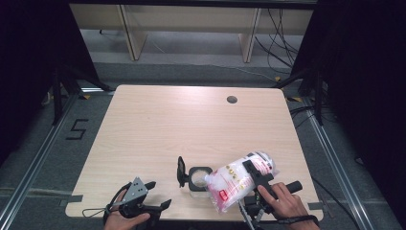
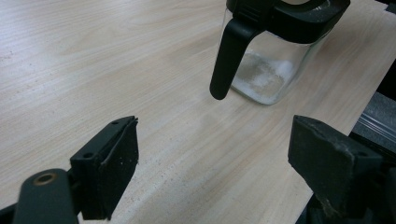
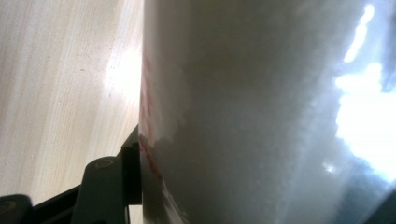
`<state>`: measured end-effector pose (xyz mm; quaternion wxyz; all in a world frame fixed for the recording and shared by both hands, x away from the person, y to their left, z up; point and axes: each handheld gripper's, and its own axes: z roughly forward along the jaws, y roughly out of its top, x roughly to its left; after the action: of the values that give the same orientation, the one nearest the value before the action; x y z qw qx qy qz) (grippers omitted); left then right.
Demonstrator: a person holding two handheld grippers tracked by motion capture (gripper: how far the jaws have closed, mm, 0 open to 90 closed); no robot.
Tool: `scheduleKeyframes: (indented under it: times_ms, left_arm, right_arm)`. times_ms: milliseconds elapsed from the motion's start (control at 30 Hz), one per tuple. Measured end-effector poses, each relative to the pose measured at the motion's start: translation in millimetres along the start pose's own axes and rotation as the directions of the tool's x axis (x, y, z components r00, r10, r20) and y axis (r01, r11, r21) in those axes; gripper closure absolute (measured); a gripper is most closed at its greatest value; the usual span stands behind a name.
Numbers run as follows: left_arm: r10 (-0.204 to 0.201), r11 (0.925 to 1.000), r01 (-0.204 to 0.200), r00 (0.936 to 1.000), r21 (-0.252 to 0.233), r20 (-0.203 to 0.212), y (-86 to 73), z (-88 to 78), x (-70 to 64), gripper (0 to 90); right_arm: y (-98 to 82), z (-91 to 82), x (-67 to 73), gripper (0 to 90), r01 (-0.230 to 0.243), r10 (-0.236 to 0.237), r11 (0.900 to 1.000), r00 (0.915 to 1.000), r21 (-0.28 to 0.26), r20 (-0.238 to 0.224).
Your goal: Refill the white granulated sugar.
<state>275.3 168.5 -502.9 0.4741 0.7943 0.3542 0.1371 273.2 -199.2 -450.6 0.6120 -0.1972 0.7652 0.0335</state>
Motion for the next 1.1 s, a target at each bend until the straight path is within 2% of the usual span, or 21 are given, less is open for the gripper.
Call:
scheduleKeyframes:
  times_ms: [33,67,167,267,333,367,400,433,467,533,567,633,667,700,733,767,800,833,933,967,1100]
  left_arm:
    - [-0.005,1.0,0.005,1.0,-0.004,0.002,0.0,0.3,-0.4,15.8]
    - [-0.007,1.0,0.007,1.0,-0.006,0.002,0.0,0.3,-0.7,15.8]
    - [0.005,1.0,-0.005,1.0,0.005,-0.005,0.7,-0.6,-0.6,15.8]
    - [0.004,1.0,-0.004,1.0,0.003,0.001,0.4,0.1,-0.5,15.8]
    - [0.005,1.0,-0.005,1.0,-0.001,0.004,0.4,0.3,-0.5,15.8]
    - [0.006,1.0,-0.006,1.0,0.001,0.004,0.6,0.4,-0.3,15.8]
    - [0.012,0.9999,-0.012,0.9999,0.008,-0.001,0.7,0.3,-0.1,15.8]
    - [-0.016,0.9999,0.016,0.9999,0.007,-0.003,-0.1,0.7,-1.7,15.8]
    - [-0.015,0.9999,0.015,0.9999,0.0,0.001,-0.3,0.8,-2.2,15.8]
    - [-0.018,0.9998,0.018,0.9998,0.004,-0.007,-0.1,-0.3,-2.3,15.8]
    - [0.008,1.0,-0.008,1.0,0.001,-0.003,0.7,-0.5,-0.4,15.8]
    - [0.004,1.0,-0.004,1.0,0.0,-0.003,0.5,-0.4,-0.9,15.8]
    - [-0.017,0.9998,0.017,0.9998,-0.003,0.0,-0.4,-0.1,-2.2,15.8]
    - [-0.006,1.0,0.006,1.0,0.001,0.001,-0.1,-0.7,-1.5,15.8]
    - [-0.015,0.9999,0.015,0.9999,-0.002,-0.001,0.0,-0.6,-1.9,15.8]
    - [-0.005,1.0,0.005,1.0,-0.007,0.001,0.3,-0.3,-1.1,15.8]
    - [0.005,1.0,-0.005,1.0,-0.003,0.003,0.6,-0.2,-0.5,15.8]
    - [-0.014,0.9999,0.014,0.9999,0.004,-0.007,0.1,-0.5,-2.4,15.8]
    - [0.012,0.9999,-0.012,0.9999,0.003,0.001,0.4,-0.8,-0.7,15.8]
    - [-0.022,0.9997,0.022,0.9998,-0.007,0.001,-0.1,0.4,-2.2,15.8]
    - [-0.003,1.0,0.003,1.0,0.007,-0.001,-0.3,-0.7,-1.8,15.8]
  right_arm:
    - [-0.3,0.7,1.5,39.3,-0.019,0.019,1.0,0.9998,-0.006,0.004]
    - [-0.1,0.0,1.3,39.3,-0.023,0.023,1.0,0.9997,0.003,-0.005]
    - [-1.4,0.3,1.8,39.3,-0.027,0.027,1.0,0.9995,-0.001,0.015]
    - [-2.4,0.3,0.4,39.4,0.002,-0.002,1.0,1.0,0.012,0.004]
    - [-2.6,-0.6,1.2,39.4,-0.008,0.009,0.999,0.9999,0.032,-0.01]
    - [-3.2,-0.9,3.3,39.4,-0.037,0.037,0.999,0.9993,0.034,-0.003]
    - [-3.4,-1.2,3.2,39.4,-0.034,0.034,0.999,0.9994,0.034,-0.003]
    - [-3.0,-1.9,2.5,39.4,-0.027,0.027,0.999,0.9996,0.041,-0.009]
    - [-2.8,-0.7,1.1,39.4,-0.008,0.008,1.0,0.9999,0.027,-0.009]
    - [-2.6,0.4,1.3,39.4,0.0,0.0,1.0,0.9996,0.003,0.028]
    - [-2.2,0.4,-0.4,39.4,0.023,-0.023,1.0,0.9994,0.0,0.025]
    - [-1.2,-1.4,4.3,39.4,-0.021,0.02,0.999,0.9996,0.029,0.021]
    - [-0.5,-2.7,1.5,39.4,0.006,-0.005,0.999,0.9999,0.049,-0.009]
    - [-1.1,-0.3,2.4,39.4,0.006,-0.006,1.0,0.9998,0.019,0.018]
    - [-1.0,-1.1,3.1,39.5,-0.01,0.01,0.999,0.9999,0.031,0.007]
    - [-1.0,0.6,1.6,39.5,0.015,-0.016,1.0,0.9996,0.01,0.022]
    - [-1.0,0.2,2.4,39.5,0.012,-0.012,1.0,0.9998,0.017,0.016]
    - [-0.4,0.5,0.8,39.5,0.031,-0.032,0.999,0.9993,0.018,0.017]
    - [-0.2,0.1,1.7,39.5,0.023,-0.024,0.999,0.9997,0.027,0.008]
    - [-0.2,0.3,0.7,39.5,0.036,-0.036,0.999,0.9992,0.021,0.016]
    - [-1.2,0.3,2.3,39.6,0.025,-0.025,1.0,0.9995,0.018,0.02]
